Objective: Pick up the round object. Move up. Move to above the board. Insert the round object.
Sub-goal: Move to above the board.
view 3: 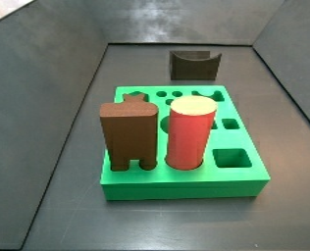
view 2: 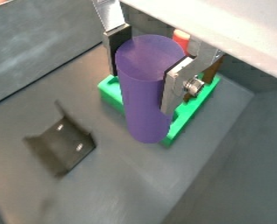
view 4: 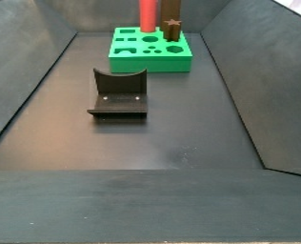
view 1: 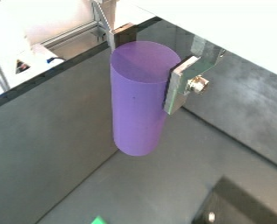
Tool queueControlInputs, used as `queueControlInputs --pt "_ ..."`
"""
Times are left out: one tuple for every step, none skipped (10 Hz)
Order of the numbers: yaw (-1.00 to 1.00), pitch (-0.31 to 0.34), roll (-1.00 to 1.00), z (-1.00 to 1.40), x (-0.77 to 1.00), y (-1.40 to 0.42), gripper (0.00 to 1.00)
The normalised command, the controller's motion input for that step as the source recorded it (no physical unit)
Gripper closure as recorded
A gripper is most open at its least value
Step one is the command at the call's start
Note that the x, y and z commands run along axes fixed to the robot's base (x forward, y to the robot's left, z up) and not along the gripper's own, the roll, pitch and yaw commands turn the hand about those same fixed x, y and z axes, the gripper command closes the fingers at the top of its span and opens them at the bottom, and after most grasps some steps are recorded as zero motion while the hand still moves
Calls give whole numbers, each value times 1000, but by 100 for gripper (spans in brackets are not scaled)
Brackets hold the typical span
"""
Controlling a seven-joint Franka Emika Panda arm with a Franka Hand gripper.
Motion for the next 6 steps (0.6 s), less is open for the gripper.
queueControlInputs --pt "9 114 -9 134 368 -1000 100" --pt "10 116 -9 139 372 -1000 100" --pt "8 117 -1 141 382 -1000 100" --pt "6 116 -18 141 391 -1000 100" --pt "8 126 7 150 405 -1000 100" --pt "8 124 -2 155 420 -1000 100"
